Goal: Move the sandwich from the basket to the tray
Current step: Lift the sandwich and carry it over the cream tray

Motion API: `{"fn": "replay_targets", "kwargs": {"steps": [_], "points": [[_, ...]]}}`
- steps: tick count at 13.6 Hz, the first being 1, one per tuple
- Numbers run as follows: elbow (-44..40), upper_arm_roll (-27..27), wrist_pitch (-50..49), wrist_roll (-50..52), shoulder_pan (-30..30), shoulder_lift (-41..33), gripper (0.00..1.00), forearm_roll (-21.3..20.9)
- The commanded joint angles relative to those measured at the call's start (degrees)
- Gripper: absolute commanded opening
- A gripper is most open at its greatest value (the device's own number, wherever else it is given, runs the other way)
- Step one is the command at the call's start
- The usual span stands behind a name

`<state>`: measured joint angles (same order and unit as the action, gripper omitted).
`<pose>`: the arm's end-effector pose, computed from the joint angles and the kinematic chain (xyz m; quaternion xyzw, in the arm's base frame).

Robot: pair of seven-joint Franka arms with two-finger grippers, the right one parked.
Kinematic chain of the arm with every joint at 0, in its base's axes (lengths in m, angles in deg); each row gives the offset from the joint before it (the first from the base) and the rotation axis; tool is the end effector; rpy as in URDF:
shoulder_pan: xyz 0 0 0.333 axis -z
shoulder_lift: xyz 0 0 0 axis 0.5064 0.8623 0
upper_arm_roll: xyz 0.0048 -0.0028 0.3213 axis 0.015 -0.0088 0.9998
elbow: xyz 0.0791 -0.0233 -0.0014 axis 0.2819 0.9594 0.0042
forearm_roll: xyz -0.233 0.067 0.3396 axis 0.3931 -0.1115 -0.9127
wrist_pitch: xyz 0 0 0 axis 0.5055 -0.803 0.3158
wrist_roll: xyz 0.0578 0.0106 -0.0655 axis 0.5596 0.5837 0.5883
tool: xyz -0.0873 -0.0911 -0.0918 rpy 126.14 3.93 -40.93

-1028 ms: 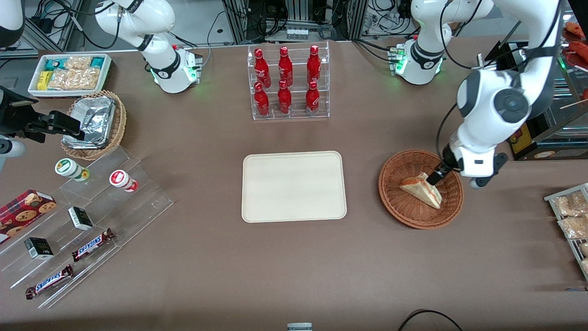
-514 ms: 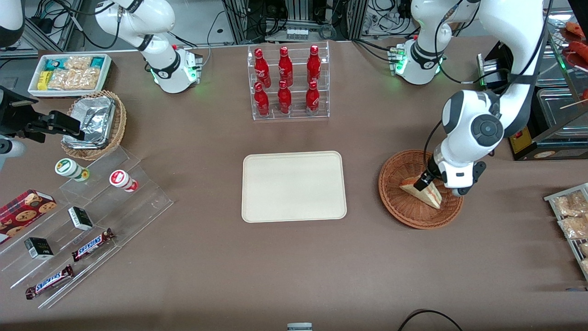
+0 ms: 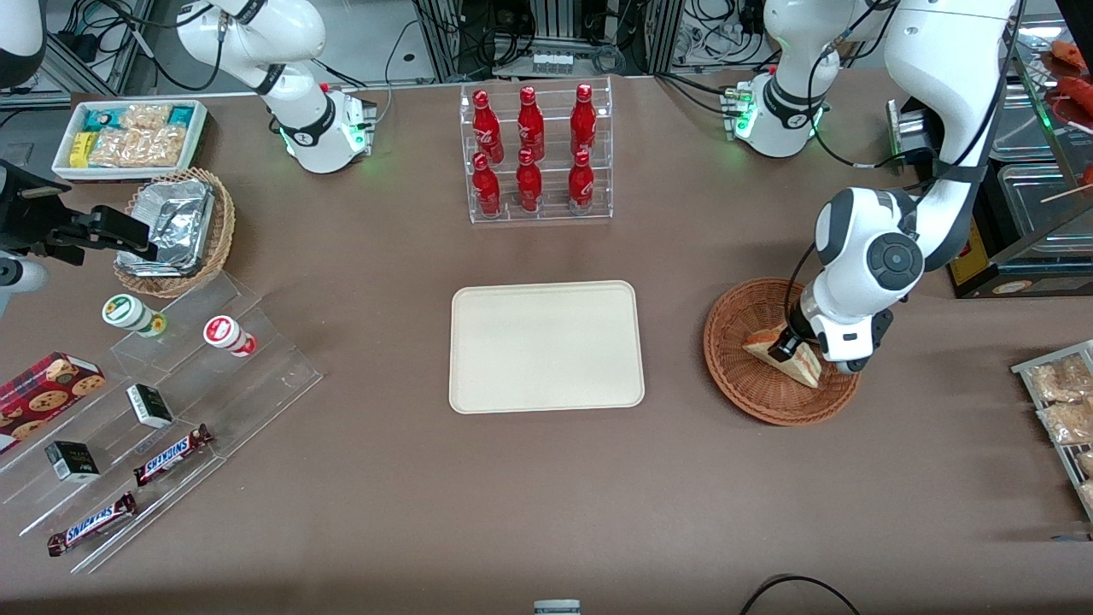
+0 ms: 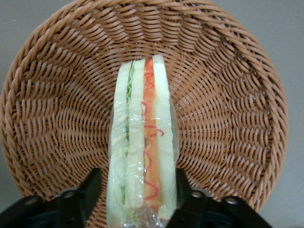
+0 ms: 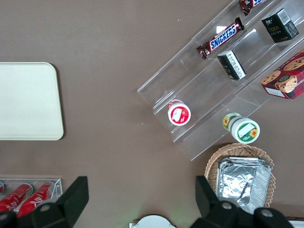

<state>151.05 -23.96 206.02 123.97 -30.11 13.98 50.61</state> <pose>0.5568 -0.1028 0.1991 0.9006 0.4337 -0.0269 0.0039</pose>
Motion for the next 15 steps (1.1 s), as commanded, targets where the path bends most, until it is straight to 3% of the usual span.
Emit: {"fn": "replay_targets", "kwargs": {"steps": [1,4,8,15], "points": [[-1.2,0.0,0.4,2.0,0.0,0.0,0.0,-1.1],[-3.2,-0.7,-5.5,2.2,0.3,-3.5,0.0,-2.9],[-19.0,-8.5,-25.2,1.4,1.0,-3.3,0.0,-5.3],[-38.2,-9.9,-29.4,-0.7,18.9,9.9,0.0,-5.2]]}}
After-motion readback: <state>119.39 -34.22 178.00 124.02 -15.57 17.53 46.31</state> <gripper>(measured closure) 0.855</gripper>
